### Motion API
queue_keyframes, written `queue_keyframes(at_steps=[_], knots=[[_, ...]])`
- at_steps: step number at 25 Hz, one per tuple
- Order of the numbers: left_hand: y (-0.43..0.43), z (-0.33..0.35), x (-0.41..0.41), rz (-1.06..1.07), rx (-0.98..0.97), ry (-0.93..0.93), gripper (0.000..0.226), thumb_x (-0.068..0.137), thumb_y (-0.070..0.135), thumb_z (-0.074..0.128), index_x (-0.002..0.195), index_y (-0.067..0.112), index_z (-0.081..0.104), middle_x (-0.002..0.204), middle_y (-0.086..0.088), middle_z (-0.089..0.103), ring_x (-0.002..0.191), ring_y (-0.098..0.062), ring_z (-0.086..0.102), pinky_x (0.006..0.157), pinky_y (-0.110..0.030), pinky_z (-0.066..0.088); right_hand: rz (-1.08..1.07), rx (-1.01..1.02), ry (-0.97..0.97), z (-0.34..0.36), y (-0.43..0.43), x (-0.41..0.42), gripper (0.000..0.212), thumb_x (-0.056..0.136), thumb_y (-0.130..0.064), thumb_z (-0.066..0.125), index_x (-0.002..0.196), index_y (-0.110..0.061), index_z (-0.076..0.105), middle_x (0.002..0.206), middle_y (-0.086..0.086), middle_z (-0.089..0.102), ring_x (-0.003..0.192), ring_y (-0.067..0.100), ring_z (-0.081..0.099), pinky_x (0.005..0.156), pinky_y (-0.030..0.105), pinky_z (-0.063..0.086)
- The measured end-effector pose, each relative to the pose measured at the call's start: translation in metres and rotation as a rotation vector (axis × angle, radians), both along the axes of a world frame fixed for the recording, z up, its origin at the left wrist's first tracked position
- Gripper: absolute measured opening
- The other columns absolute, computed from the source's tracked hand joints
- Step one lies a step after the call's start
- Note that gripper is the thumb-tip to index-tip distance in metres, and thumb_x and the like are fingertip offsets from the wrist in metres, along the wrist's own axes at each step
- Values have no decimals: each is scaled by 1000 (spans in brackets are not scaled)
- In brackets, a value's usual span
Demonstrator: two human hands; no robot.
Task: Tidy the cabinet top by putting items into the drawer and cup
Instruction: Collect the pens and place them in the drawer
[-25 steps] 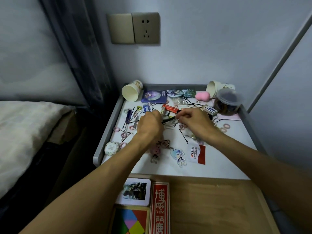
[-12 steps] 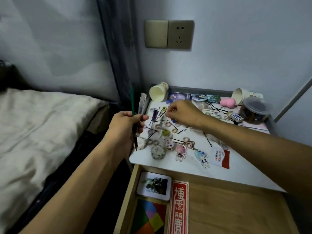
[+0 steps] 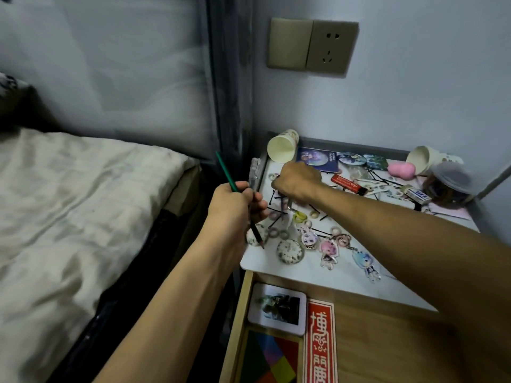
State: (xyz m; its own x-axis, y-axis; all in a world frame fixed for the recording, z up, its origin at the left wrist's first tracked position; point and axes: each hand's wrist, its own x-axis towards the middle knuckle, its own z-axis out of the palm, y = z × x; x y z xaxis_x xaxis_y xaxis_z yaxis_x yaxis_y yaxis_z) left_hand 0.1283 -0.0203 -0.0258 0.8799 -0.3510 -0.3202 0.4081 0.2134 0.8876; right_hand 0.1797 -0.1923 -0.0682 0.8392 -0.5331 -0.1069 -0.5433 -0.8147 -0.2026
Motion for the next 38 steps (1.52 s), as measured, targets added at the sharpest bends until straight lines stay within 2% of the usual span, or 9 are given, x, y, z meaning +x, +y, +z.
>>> queue_keyframes(at_steps=[4,11,15,17,21,27,30,34,38], knots=[[-1,-8,2,-17,-25,-19,15,101,-5,37,98,9,41,76,-12,52,55,-14,46,48,-23,40,-44,124,-51,14,-6,1,29,84,-44,60,86,-15,62,93,8,66,80,25,60,54,25,35],[-21,-9,-34,-275,51,-109,22,105,18,41,90,8,53,60,3,35,47,-9,30,45,-20,24,-11,879,-383,63,-7,-126,25,92,-19,55,91,3,66,73,10,66,62,19,57,50,24,42],[-38,-14,-92,-514,66,-97,27,105,23,40,95,4,57,79,-15,63,68,-21,62,64,-30,54,-104,1114,-499,54,-4,-226,11,93,-9,60,88,-1,65,76,15,68,60,20,62,49,23,46],[-44,-18,-121,-646,12,-9,29,105,22,39,114,0,56,99,-25,67,84,-33,67,81,-41,57,-151,1126,-531,44,-9,-259,11,92,-12,62,86,-6,69,75,11,68,61,16,61,50,22,44],[-49,-25,-144,-729,-2,-57,27,104,19,41,127,5,46,74,-8,59,53,-17,49,47,-25,42,-207,1076,-516,26,-16,-281,11,89,-22,68,80,-16,71,70,-2,64,67,12,54,52,23,39],[-54,-29,-135,-749,81,-82,19,104,20,43,118,10,51,62,4,35,51,-9,19,46,-22,11,-191,1089,-537,23,-23,-278,21,87,-30,69,105,-19,70,86,-2,69,75,10,59,64,26,43],[-55,-31,-136,-793,104,-73,15,103,25,45,107,15,56,62,3,34,49,-8,21,41,-17,15,-199,1083,-615,22,-28,-275,26,87,-36,68,110,-23,67,100,1,71,89,13,64,75,30,48],[-56,-35,-133,-871,156,-106,22,102,25,47,111,8,59,63,2,38,48,-9,23,42,-18,18,-191,1218,-642,19,-30,-270,11,92,-19,63,87,-11,68,80,8,69,79,21,64,82,39,50],[-56,-42,-127,-901,265,-166,22,102,20,47,110,2,58,63,3,46,47,-7,29,44,-19,23,-253,1184,-807,23,-33,-265,13,99,-17,52,97,-9,63,89,7,70,86,22,67,87,40,52]])
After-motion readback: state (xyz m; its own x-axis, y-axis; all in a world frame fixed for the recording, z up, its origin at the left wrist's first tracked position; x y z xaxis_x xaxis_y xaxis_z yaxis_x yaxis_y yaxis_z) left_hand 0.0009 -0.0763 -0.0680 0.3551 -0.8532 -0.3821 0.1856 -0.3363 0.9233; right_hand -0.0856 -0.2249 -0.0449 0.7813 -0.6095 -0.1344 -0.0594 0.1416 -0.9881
